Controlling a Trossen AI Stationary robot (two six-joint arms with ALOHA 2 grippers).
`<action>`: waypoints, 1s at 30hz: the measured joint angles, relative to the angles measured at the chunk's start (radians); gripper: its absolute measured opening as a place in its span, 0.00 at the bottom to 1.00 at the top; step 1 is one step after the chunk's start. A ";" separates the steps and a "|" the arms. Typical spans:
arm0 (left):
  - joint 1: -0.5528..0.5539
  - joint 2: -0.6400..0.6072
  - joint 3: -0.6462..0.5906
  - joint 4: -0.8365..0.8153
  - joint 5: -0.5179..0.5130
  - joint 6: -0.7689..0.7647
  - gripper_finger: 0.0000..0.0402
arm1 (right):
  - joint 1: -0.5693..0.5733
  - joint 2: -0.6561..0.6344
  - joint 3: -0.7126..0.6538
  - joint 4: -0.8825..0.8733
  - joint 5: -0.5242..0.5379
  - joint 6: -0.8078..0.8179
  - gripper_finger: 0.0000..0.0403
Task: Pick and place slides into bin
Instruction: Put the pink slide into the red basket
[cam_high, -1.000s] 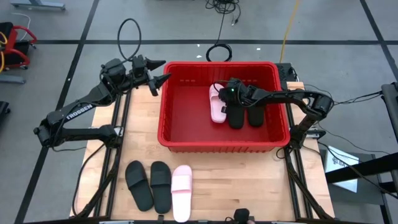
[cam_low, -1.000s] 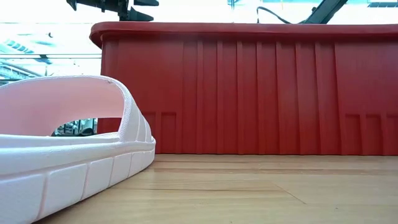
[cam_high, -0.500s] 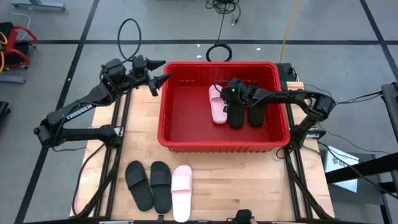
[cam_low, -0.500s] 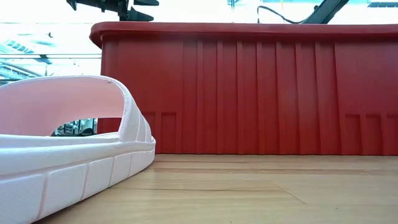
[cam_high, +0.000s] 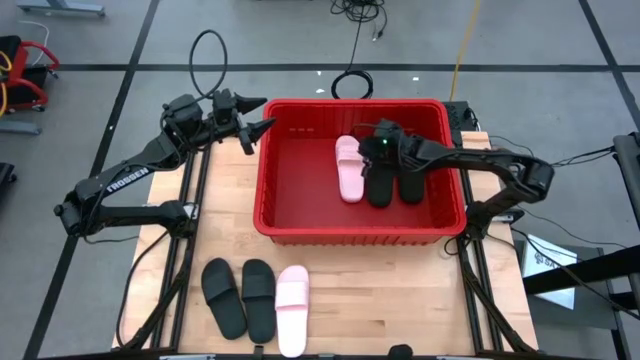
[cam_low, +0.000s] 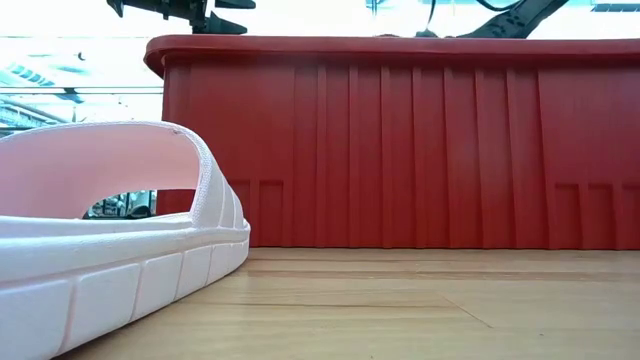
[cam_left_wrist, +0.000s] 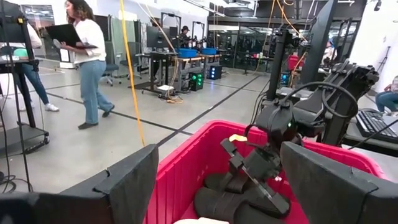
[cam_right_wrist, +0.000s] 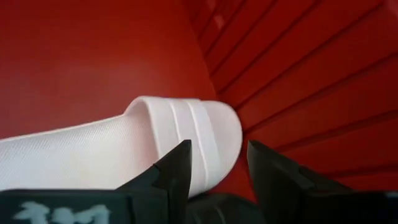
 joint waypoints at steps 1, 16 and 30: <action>0.000 0.000 0.000 -0.002 0.000 0.000 0.85 | 0.001 -0.007 0.000 0.000 0.000 -0.004 0.36; -0.086 -0.012 0.000 -0.029 0.002 0.053 0.85 | 0.058 -0.089 0.000 0.027 0.000 -0.025 0.36; -0.320 -0.096 0.000 -0.071 -0.015 0.171 0.85 | 0.194 -0.283 0.000 0.052 -0.001 0.066 0.36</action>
